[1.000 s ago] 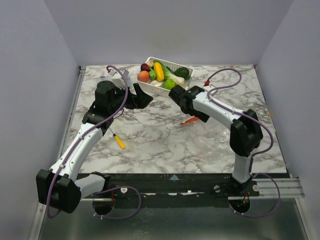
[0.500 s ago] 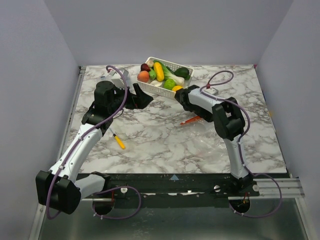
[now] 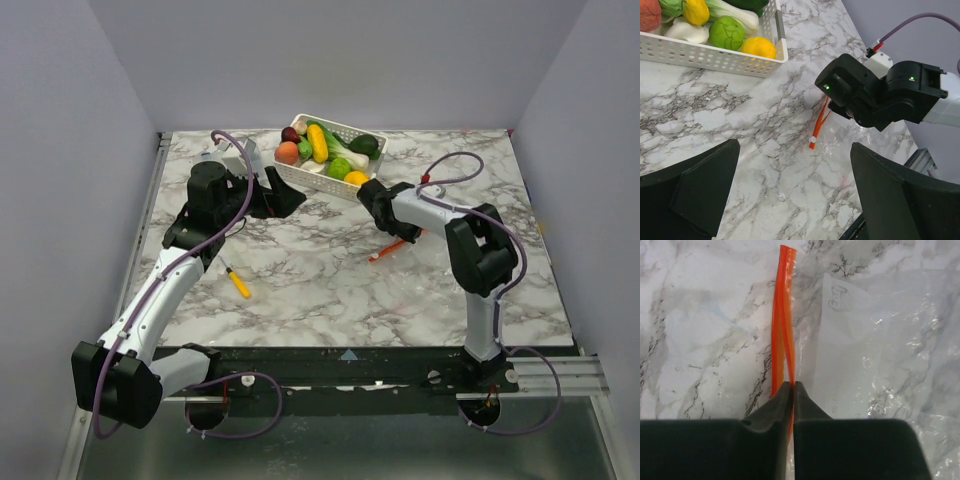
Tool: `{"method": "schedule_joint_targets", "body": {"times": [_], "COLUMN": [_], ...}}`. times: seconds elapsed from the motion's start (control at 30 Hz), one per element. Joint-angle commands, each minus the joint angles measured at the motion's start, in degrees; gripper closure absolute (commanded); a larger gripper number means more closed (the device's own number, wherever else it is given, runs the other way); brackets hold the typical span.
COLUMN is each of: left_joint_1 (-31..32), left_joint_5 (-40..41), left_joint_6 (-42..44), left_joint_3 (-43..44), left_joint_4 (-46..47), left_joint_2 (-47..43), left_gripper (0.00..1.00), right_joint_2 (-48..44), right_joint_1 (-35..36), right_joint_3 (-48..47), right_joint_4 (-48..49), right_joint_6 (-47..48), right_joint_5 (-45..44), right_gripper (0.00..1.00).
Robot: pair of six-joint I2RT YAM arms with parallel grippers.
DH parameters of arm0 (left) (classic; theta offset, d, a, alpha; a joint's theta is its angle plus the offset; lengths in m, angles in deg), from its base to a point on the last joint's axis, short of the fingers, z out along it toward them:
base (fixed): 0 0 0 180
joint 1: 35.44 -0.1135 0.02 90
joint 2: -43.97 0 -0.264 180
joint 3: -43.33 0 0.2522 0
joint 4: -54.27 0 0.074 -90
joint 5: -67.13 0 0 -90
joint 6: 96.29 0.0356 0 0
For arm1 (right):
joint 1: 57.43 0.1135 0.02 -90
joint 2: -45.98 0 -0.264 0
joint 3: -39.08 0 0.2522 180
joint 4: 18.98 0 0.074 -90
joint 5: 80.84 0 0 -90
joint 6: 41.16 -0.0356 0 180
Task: Place the food in the zip-top bag and seal the zipper
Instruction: Pick up the zipper food storage bag at the center of the board.
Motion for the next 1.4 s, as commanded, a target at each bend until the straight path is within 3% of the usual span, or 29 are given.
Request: {"method": "schedule_joint_targets", "body": {"times": [0.0, 0.17, 0.43, 0.53, 0.73, 0.8, 0.9, 1.03, 1.2, 1.37], "left_joint_1": [-0.32, -0.32, -0.32, -0.32, 1.79, 4.5, 5.26, 8.01, 14.23, 18.78], "left_joint_5": [-2.0, -2.63, -5.54, -8.34, -13.5, -7.83, -9.08, -3.71, -4.9, -5.4], "left_joint_6": [-0.48, -0.13, 1.62, 2.21, 8.9, 11.93, 3.37, -3.8, -17.69, -24.35], "left_joint_3": [1.78, 2.37, 2.63, 3.25, -1.15, -0.97, 0.84, -1.29, -8.0, -2.72], "left_joint_4": [0.65, 0.24, 1.89, 2.22, 6.58, 2.96, 0.07, 2.78, 24.8, 26.92], "left_joint_2": [-0.18, 1.5, 3.43, 5.41, 7.46, 8.52, 10.29, 10.39, 15.37, 20.76], "left_gripper": [0.06, 0.06, 0.06, 0.06, 0.06, 0.07, 0.15, 0.15, 0.15, 0.18], "right_joint_2": [-5.94, -13.66, -28.04, -28.86, -28.84, -28.56, -27.99, -31.64, -36.7, -42.37], "right_joint_1": [0.24, 0.21, 0.14, 0.14, -0.71, -3.7, -4.29, -4.29, -4.29, -4.29], "right_joint_3": [2.67, 9.47, 24.73, 25.81, 25.1, 23.3, 20.03, 25.28, 30.88, 31.05], "right_joint_4": [5.87, 13.31, 47.34, 52.1, 52.7, 49.52, 42.19, 46.14, 47.31, 41.93], "right_joint_6": [3.74, 13.74, 46.56, 52.24, 56.0, 54.75, 50.37, 47.31, 46.64, 44.56], "right_joint_5": [0.26, 3.19, 17.96, 21.81, 20.86, 26.51, 26.06, 31.17, 38.71, 42.26], "right_gripper": [0.99, 0.99, 0.99, 1.0, 1.0, 1.0, 1.0, 1.0, 1.0, 0.99]}}
